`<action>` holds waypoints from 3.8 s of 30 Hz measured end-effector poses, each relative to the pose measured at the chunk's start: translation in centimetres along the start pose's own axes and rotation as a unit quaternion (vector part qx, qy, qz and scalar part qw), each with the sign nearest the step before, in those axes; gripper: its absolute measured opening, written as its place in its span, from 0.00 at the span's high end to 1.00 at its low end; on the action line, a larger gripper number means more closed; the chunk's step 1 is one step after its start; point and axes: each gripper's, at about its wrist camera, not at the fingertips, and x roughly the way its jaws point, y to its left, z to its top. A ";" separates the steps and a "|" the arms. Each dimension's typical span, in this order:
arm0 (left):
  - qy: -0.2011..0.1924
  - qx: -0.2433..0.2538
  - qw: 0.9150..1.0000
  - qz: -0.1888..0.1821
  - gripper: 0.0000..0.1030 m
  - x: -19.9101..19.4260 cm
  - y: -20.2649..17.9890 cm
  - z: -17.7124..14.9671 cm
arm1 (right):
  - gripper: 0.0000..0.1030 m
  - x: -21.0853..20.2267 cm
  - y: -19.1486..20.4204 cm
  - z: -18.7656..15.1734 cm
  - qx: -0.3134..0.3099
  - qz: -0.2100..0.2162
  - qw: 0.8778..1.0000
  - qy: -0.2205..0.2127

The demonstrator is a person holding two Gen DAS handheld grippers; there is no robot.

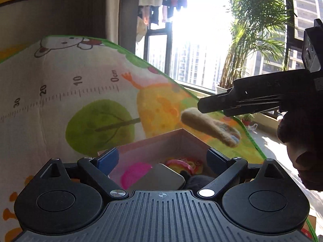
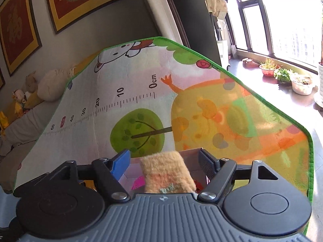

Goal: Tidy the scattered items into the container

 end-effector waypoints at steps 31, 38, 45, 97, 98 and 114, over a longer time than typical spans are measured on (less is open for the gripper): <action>0.057 -0.077 0.995 0.022 0.00 -10.6 4.6 -11.3 | 0.54 -2.0 10.5 -3.6 -0.154 0.011 0.985 0.072; 0.055 -0.085 0.994 0.034 0.00 -11.0 5.7 -11.7 | 0.51 -0.7 9.4 -1.0 -0.124 -0.017 0.992 0.036; 0.052 -0.107 0.992 0.046 0.00 -11.2 7.3 -12.3 | 0.50 0.0 10.0 -1.9 -0.129 -0.029 0.990 0.052; 0.015 -0.091 0.993 0.079 0.00 -13.4 8.2 -13.4 | 0.87 2.2 25.9 -3.5 -0.176 0.142 0.965 0.131; 0.007 -0.083 0.992 0.090 0.00 -13.9 8.0 -13.2 | 0.87 1.1 25.7 -3.7 -0.178 0.149 0.964 0.127; 0.072 0.025 0.997 0.033 0.00 -16.6 0.1 -13.6 | 0.88 -5.7 16.9 -10.4 -0.138 0.132 0.969 0.156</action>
